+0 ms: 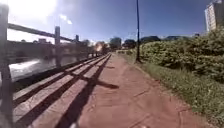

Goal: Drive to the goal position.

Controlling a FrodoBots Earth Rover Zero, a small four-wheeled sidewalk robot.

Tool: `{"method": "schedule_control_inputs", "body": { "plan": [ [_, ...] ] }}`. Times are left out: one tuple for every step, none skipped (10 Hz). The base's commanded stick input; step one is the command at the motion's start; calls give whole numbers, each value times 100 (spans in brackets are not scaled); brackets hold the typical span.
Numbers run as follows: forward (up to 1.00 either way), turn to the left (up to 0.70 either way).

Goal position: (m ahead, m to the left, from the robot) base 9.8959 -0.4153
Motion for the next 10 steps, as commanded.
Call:
{"method": "schedule_control_inputs", "body": {
  "plan": [
    [85, 0],
    [85, 0],
    [85, 0],
    [85, 0],
    [85, 0],
    [85, 0],
    [85, 0],
    [85, 0],
    [85, 0],
    [85, 0]
  ]
}}
